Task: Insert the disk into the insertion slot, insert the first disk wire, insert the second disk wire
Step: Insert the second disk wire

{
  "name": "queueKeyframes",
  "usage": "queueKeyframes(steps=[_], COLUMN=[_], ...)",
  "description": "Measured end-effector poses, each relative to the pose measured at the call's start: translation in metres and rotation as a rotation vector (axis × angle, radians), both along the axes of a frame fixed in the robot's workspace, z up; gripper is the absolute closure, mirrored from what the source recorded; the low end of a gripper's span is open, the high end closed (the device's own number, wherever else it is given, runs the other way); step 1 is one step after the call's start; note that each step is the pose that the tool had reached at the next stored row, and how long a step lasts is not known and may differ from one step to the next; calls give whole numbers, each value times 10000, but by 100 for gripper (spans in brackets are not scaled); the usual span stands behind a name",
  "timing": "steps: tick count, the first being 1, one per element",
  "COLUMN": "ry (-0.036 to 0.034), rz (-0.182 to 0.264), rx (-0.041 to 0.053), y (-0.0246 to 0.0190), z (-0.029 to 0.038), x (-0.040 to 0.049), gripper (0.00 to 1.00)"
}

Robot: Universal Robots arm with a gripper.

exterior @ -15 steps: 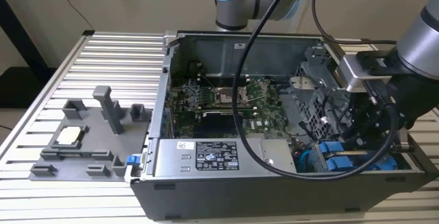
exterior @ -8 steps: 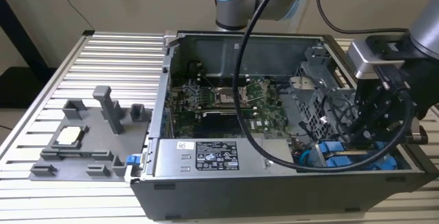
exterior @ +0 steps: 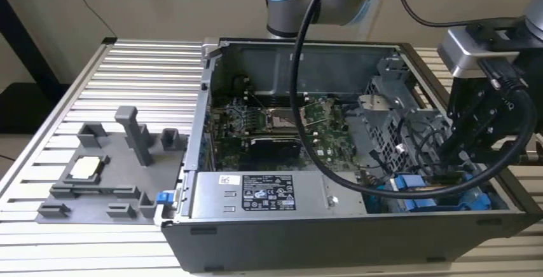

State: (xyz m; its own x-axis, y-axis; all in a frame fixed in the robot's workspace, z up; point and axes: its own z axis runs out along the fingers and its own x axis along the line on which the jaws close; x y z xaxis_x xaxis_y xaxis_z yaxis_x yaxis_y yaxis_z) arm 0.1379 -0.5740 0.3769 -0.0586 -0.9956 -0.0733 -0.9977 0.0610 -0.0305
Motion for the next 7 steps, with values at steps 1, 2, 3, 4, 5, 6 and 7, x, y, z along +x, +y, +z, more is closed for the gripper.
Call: queueKeyframes(steps=[1, 2, 3, 4, 5, 6, 7], ry=[0, 0, 0, 0, 0, 0, 0], rz=[0, 0, 0, -1, 0, 0, 0], rx=[2, 2, 2, 3, 3, 3, 3], y=[0, 0, 0, 0, 0, 0, 0], z=[-1, -1, -1, 0, -1, 0, 0], x=[0, 0, 0, 0, 0, 0, 0], gripper=[76, 76, 76, 76, 76, 76, 76])
